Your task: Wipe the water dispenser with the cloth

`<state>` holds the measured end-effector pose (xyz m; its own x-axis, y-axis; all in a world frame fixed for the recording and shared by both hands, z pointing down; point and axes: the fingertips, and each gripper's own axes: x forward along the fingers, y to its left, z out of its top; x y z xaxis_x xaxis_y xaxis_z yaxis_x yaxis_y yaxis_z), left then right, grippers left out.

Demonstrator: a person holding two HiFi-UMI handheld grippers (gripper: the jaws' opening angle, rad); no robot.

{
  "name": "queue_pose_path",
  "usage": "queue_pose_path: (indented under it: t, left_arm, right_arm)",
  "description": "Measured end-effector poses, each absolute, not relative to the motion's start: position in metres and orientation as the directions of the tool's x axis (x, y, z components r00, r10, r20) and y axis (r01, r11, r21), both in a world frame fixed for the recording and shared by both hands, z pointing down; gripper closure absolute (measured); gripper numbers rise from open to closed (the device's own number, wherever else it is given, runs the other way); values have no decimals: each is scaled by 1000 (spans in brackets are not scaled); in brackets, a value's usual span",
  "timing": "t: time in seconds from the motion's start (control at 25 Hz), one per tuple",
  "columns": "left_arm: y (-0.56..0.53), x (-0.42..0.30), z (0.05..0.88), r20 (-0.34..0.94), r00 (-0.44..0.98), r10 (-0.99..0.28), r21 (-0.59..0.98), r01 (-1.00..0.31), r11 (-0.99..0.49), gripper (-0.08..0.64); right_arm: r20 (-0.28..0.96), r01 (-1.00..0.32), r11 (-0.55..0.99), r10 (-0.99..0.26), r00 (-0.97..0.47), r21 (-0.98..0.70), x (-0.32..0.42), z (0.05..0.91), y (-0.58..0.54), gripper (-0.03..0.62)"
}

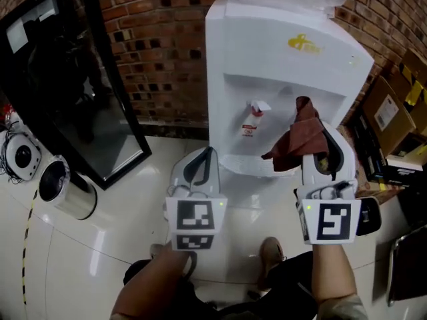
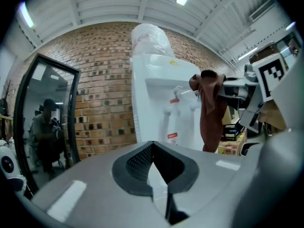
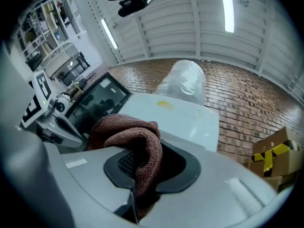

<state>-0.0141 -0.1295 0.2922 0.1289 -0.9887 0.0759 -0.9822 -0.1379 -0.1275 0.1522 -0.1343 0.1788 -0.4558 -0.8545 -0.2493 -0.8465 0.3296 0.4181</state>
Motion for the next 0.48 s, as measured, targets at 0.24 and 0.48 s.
queue_pose_path:
  t: [0.24,0.48]
  left_arm:
    - [-124,-68,300,96,38,-995,-145,-988,-52,560]
    - [-114,-106,307,123,-13,-992,-116,-993,-1,560]
  right_arm:
    - [-188,-737,527,-745,-641,424,46,209,-113,509]
    - [-74,-694,618,-725,-685,370,-15,255,-138,509]
